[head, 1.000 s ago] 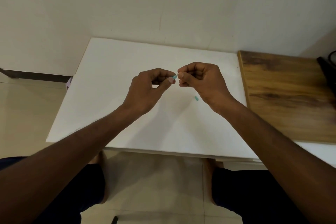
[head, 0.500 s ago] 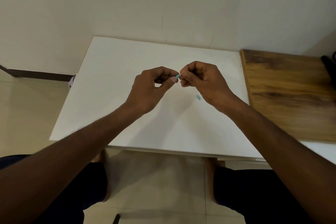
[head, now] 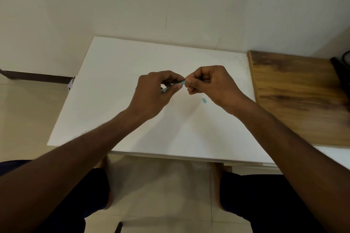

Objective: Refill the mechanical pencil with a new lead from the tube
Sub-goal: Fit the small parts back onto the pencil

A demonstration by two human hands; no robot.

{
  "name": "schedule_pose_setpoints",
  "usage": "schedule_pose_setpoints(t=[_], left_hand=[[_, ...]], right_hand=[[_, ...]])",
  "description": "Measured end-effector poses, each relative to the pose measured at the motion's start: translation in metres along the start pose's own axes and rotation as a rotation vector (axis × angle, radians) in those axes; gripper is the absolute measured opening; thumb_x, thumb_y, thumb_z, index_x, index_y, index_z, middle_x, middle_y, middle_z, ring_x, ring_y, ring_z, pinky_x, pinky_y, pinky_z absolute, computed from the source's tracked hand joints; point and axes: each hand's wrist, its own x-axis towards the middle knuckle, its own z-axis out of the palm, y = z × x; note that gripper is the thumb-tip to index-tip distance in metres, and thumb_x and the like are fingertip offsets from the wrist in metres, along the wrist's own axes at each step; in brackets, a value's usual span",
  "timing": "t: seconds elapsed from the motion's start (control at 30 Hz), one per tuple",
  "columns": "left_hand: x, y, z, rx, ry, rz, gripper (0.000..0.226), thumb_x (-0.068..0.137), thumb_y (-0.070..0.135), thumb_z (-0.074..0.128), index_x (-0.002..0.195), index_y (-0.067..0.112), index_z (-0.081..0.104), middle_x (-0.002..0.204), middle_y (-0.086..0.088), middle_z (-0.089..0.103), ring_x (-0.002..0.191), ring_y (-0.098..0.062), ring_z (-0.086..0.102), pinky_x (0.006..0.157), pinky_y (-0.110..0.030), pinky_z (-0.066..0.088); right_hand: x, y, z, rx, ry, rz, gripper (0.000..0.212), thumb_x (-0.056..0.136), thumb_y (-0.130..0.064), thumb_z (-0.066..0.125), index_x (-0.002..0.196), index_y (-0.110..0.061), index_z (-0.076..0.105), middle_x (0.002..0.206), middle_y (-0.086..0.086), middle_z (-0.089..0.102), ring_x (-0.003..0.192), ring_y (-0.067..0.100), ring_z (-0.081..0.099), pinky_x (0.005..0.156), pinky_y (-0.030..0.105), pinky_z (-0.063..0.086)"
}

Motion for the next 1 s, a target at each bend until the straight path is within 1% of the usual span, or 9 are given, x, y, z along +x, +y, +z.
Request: schedule_pose_setpoints(t=[0.23,0.4,0.47,0.53,0.57,0.63,0.7,0.83,1.0], left_hand=[[0.001,0.0,0.003,-0.074,0.057,0.004,0.014,0.101,0.028,0.074,0.113,0.03,0.081,0.096,0.021,0.078,0.097,-0.005,0.071,0.077,-0.023,0.06],[0.003,0.001,0.001,-0.228,0.02,0.007,0.035,0.105,0.028,0.068,0.139,0.037,0.063,0.096,0.011,0.077,0.094,-0.008,0.073,0.07,-0.018,0.061],[0.003,0.001,0.002,-0.262,0.021,0.005,0.034,0.107,0.026,0.063,0.138,0.039,0.065,0.096,0.01,0.075,0.089,-0.007,0.071,0.068,-0.022,0.063],[0.003,0.0,0.002,-0.291,0.029,-0.014,0.029,0.108,0.026,0.061,0.131,0.04,0.07,0.096,0.008,0.073,0.084,-0.006,0.069,0.068,-0.023,0.063],[0.003,0.0,0.002,-0.302,0.029,-0.019,0.027,0.108,0.026,0.061,0.129,0.039,0.072,0.096,0.008,0.073,0.083,-0.006,0.068,0.068,-0.023,0.063],[0.003,0.0,0.003,-0.327,0.026,-0.029,0.025,0.107,0.026,0.062,0.126,0.037,0.073,0.095,0.008,0.072,0.081,-0.005,0.067,0.068,-0.022,0.062],[0.003,0.001,0.004,-0.343,0.026,-0.049,0.024,0.106,0.025,0.063,0.126,0.035,0.074,0.095,0.007,0.073,0.08,-0.006,0.068,0.068,-0.022,0.062],[0.003,0.004,0.003,-0.324,0.042,-0.064,0.021,0.106,0.027,0.065,0.123,0.033,0.075,0.093,0.005,0.075,0.077,-0.007,0.07,0.068,-0.024,0.064],[-0.002,0.004,-0.001,-0.239,0.049,-0.054,0.016,0.105,0.028,0.067,0.117,0.031,0.077,0.09,0.005,0.077,0.074,-0.01,0.076,0.078,-0.041,0.067]], right_hand=[[-0.001,0.001,0.004,0.311,-0.005,0.043,0.007,0.096,-0.009,0.079,0.093,-0.003,0.082,0.086,0.014,0.079,0.079,0.022,0.075,0.084,0.034,0.064],[0.007,-0.005,-0.001,0.352,0.101,0.042,0.019,0.096,-0.02,0.081,0.106,-0.004,0.083,0.091,0.013,0.082,0.081,0.021,0.077,0.084,0.035,0.066],[0.009,-0.002,-0.014,0.153,0.203,0.036,0.017,0.095,-0.027,0.082,0.102,-0.012,0.083,0.088,0.006,0.083,0.078,0.017,0.08,0.082,0.032,0.066],[0.009,0.007,-0.027,-0.308,0.265,0.001,0.014,0.093,-0.031,0.082,0.092,-0.018,0.083,0.079,-0.002,0.081,0.073,0.011,0.078,0.076,0.018,0.061],[0.008,0.012,-0.03,-0.55,0.227,-0.01,0.014,0.093,-0.032,0.082,0.089,-0.018,0.082,0.078,-0.005,0.079,0.073,0.011,0.076,0.074,0.013,0.057],[0.006,0.023,-0.03,-0.862,0.078,0.035,0.017,0.094,-0.032,0.081,0.091,-0.015,0.08,0.085,0.0,0.077,0.079,0.016,0.073,0.079,0.021,0.058],[0.005,0.03,-0.024,-0.915,-0.006,0.123,0.02,0.094,-0.033,0.081,0.094,-0.013,0.078,0.091,0.005,0.077,0.084,0.019,0.072,0.085,0.033,0.061],[0.006,0.036,-0.016,-0.912,-0.021,0.188,0.025,0.091,-0.037,0.084,0.101,-0.016,0.074,0.106,0.01,0.071,0.09,0.025,0.072,0.089,0.038,0.061],[0.003,0.042,-0.007,-0.937,-0.025,0.166,0.006,0.093,-0.016,0.075,0.099,-0.016,0.073,0.109,0.014,0.069,0.089,0.029,0.072,0.082,0.038,0.062]])
